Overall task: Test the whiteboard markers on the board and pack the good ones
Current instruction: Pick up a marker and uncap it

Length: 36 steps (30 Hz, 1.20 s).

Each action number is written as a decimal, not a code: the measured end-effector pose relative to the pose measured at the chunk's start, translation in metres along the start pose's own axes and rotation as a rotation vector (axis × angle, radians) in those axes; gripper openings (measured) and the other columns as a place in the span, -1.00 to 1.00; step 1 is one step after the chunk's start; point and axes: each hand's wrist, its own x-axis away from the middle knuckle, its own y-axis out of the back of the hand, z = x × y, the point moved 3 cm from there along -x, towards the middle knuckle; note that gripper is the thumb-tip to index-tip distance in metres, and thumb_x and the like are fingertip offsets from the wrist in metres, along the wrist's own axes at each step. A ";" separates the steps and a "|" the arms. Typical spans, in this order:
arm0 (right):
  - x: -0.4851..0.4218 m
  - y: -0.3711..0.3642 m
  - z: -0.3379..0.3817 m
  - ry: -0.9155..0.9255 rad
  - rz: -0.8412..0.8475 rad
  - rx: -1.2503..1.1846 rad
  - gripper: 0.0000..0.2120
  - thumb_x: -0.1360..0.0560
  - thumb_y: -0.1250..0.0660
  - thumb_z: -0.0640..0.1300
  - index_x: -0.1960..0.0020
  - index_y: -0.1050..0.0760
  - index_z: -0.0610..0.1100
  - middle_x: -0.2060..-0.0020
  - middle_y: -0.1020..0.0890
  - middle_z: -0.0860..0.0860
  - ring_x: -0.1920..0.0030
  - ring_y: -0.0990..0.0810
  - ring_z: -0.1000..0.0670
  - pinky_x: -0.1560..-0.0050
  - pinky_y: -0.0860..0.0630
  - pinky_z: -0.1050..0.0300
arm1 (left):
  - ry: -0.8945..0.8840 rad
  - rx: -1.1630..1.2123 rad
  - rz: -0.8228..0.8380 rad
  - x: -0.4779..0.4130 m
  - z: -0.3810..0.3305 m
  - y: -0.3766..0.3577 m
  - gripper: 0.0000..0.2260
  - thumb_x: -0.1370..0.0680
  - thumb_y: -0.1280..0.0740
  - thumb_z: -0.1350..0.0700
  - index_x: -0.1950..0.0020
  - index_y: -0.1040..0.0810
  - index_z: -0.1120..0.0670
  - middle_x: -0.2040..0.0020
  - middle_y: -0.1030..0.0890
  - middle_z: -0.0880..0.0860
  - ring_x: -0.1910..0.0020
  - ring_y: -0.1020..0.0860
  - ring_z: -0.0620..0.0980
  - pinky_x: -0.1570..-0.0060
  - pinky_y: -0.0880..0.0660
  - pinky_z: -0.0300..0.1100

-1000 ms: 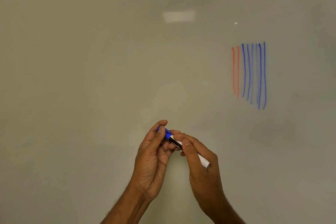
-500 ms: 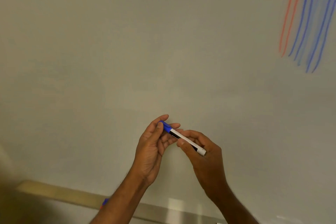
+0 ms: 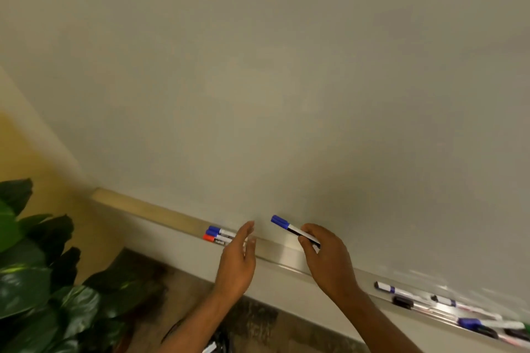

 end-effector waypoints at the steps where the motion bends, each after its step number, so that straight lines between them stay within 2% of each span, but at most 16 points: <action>1: 0.002 -0.011 -0.007 -0.010 0.016 0.030 -0.90 -0.59 -0.34 -0.05 -0.10 -0.58 0.04 0.13 -0.62 0.16 0.10 -0.58 0.10 0.11 -0.45 0.35 | -0.011 -0.123 0.017 0.004 0.019 0.001 -0.62 -0.71 -0.20 0.07 -0.54 -0.36 -0.04 -0.31 -0.59 -0.09 -0.25 -0.57 -0.10 -0.23 -0.37 -0.50; 3: 0.003 -0.033 -0.020 -0.014 0.033 0.086 -0.88 -0.59 -0.34 -0.09 -0.11 -0.60 0.00 0.11 -0.63 0.12 0.11 -0.57 0.06 0.08 -0.46 0.30 | -0.038 -0.338 0.080 0.010 0.053 0.003 -0.56 -0.71 -0.18 0.10 -0.61 -0.25 -0.01 -0.46 -0.45 -0.08 -0.44 -0.44 -0.03 -0.41 -0.24 -0.40; 5: 0.002 -0.053 -0.033 -0.011 0.049 0.136 -0.87 -0.59 -0.35 -0.12 -0.12 -0.61 -0.04 0.10 -0.65 0.08 0.11 -0.57 0.04 0.05 -0.50 0.19 | -0.057 -0.528 0.155 0.012 0.078 0.002 -0.50 -0.73 -0.12 0.07 -0.66 -0.08 0.03 -0.65 -0.11 -0.01 -0.64 -0.05 -0.01 -0.56 0.02 -0.23; 8: -0.002 -0.083 -0.048 0.002 0.079 0.201 -0.85 -0.58 -0.37 -0.15 -0.13 -0.61 -0.07 0.10 -0.65 0.05 0.12 -0.58 0.02 0.02 -0.56 0.08 | -0.070 -0.713 0.260 0.011 0.100 -0.002 -0.46 -0.75 -0.01 0.04 -0.66 0.17 0.07 -0.64 0.24 0.01 -0.59 0.29 -0.06 -0.55 0.29 -0.16; 11: -0.007 -0.110 -0.062 0.030 0.081 0.246 -0.85 -0.56 -0.39 -0.17 -0.12 -0.62 -0.08 0.09 -0.67 0.02 0.11 -0.59 0.00 0.00 -0.56 0.08 | -0.047 -0.815 0.356 0.007 0.116 -0.012 -0.41 -0.75 0.01 0.05 -0.56 0.39 0.05 -0.56 0.41 0.01 -0.59 0.37 0.01 -0.52 0.38 -0.10; 16: -0.017 -0.147 -0.084 0.023 0.125 0.339 -0.84 -0.58 -0.36 -0.17 -0.14 -0.61 -0.10 0.01 -0.69 -0.03 0.01 -0.62 -0.08 -0.07 -0.44 0.10 | -0.098 -0.858 0.423 -0.001 0.137 -0.030 -0.37 -0.75 0.02 0.07 -0.48 0.53 0.03 -0.55 0.50 0.05 -0.56 0.45 0.06 -0.58 0.34 0.01; 20: -0.021 -0.166 -0.099 -0.009 0.190 0.388 -0.80 -0.61 -0.31 -0.14 -0.20 -0.59 -0.10 -0.10 -0.67 -0.04 -0.12 -0.59 -0.09 -0.23 -0.43 0.04 | -0.188 -0.807 0.447 -0.008 0.143 -0.049 -0.22 -0.74 0.00 0.09 -0.30 0.78 -0.05 -0.48 0.57 0.04 -0.49 0.54 0.06 -0.49 0.46 -0.03; 22: -0.022 -0.174 -0.105 -0.017 0.217 0.399 -0.79 -0.62 -0.29 -0.12 -0.22 -0.58 -0.08 -0.13 -0.66 -0.02 -0.16 -0.57 -0.07 -0.27 -0.41 0.04 | -0.271 -0.781 0.385 -0.014 0.147 -0.057 -0.15 -0.70 -0.14 0.09 -0.44 0.66 0.02 -0.59 0.37 0.11 -0.58 0.33 0.12 -0.55 0.24 0.07; 24: -0.022 -0.180 -0.110 -0.019 0.232 0.401 -0.78 -0.63 -0.28 -0.10 -0.23 -0.59 -0.06 -0.15 -0.66 0.00 -0.18 -0.57 -0.06 -0.29 -0.39 0.03 | -0.320 -0.750 0.352 -0.020 0.149 -0.062 -0.18 -0.58 -0.27 0.10 -0.63 0.25 0.17 -0.64 -0.01 0.21 -0.60 -0.09 0.20 -0.50 -0.08 0.11; 25: -0.023 -0.182 -0.112 -0.019 0.230 0.396 -0.78 -0.63 -0.28 -0.10 -0.23 -0.60 -0.06 -0.15 -0.66 0.01 -0.18 -0.57 -0.05 -0.29 -0.39 0.02 | -0.342 -0.747 0.335 -0.024 0.147 -0.066 -0.22 -0.56 -0.27 0.10 -0.63 0.12 0.19 -0.62 -0.10 0.21 -0.58 -0.18 0.21 -0.48 -0.15 0.11; 27: -0.023 -0.186 -0.116 -0.022 0.215 0.382 -0.79 -0.63 -0.28 -0.10 -0.21 -0.61 -0.05 -0.14 -0.67 0.01 -0.17 -0.58 -0.05 -0.29 -0.40 0.00 | -0.379 -0.803 0.318 -0.031 0.145 -0.071 -0.26 -0.61 -0.31 0.07 -0.61 0.09 0.19 -0.63 -0.11 0.21 -0.59 -0.18 0.21 -0.51 -0.17 0.10; 29: -0.023 -0.189 -0.118 -0.024 0.209 0.368 -0.80 -0.63 -0.27 -0.09 -0.19 -0.62 -0.04 -0.12 -0.68 0.03 -0.15 -0.58 -0.04 -0.28 -0.41 0.00 | -0.364 -0.821 0.362 -0.040 0.150 -0.076 -0.07 -0.48 -0.50 -0.07 -0.61 0.01 0.23 -0.56 -0.33 0.20 -0.53 -0.33 0.19 -0.49 -0.28 0.08; 31: -0.024 -0.192 -0.120 -0.031 0.209 0.342 -0.80 -0.63 -0.27 -0.09 -0.19 -0.62 -0.02 -0.12 -0.67 0.04 -0.15 -0.58 -0.04 -0.29 -0.40 -0.01 | -0.331 -0.894 0.393 -0.048 0.162 -0.084 -0.03 -0.41 -0.56 -0.11 -0.60 -0.11 0.26 -0.50 -0.43 0.20 -0.48 -0.41 0.17 -0.50 -0.30 0.08; 33: -0.025 -0.195 -0.122 -0.033 0.218 0.320 -0.79 -0.63 -0.26 -0.08 -0.20 -0.61 -0.01 -0.15 -0.66 0.04 -0.19 -0.56 -0.04 -0.32 -0.38 -0.01 | -0.291 -0.908 0.438 -0.050 0.169 -0.088 -0.13 -0.49 -0.50 -0.09 -0.60 -0.14 0.26 -0.58 -0.24 0.23 -0.54 -0.31 0.20 -0.52 -0.14 0.10; 34: -0.025 -0.197 -0.122 -0.032 0.228 0.316 -0.79 -0.63 -0.26 -0.08 -0.21 -0.60 -0.01 -0.17 -0.65 0.04 -0.21 -0.55 -0.05 -0.34 -0.37 -0.01 | -0.276 -0.926 0.436 -0.051 0.170 -0.087 -0.21 -0.60 -0.38 -0.08 -0.61 -0.01 0.23 -0.62 0.00 0.22 -0.60 -0.12 0.20 -0.53 0.06 0.10; 36: -0.026 -0.199 -0.122 -0.018 0.253 0.313 -0.78 -0.62 -0.28 -0.10 -0.23 -0.59 -0.03 -0.20 -0.64 0.00 -0.25 -0.53 -0.08 -0.36 -0.34 -0.03 | -0.250 -1.007 0.479 -0.053 0.172 -0.088 -0.36 -0.74 -0.05 -0.07 -0.54 0.35 0.15 -0.49 0.45 0.12 -0.56 0.34 0.14 -0.41 0.45 0.05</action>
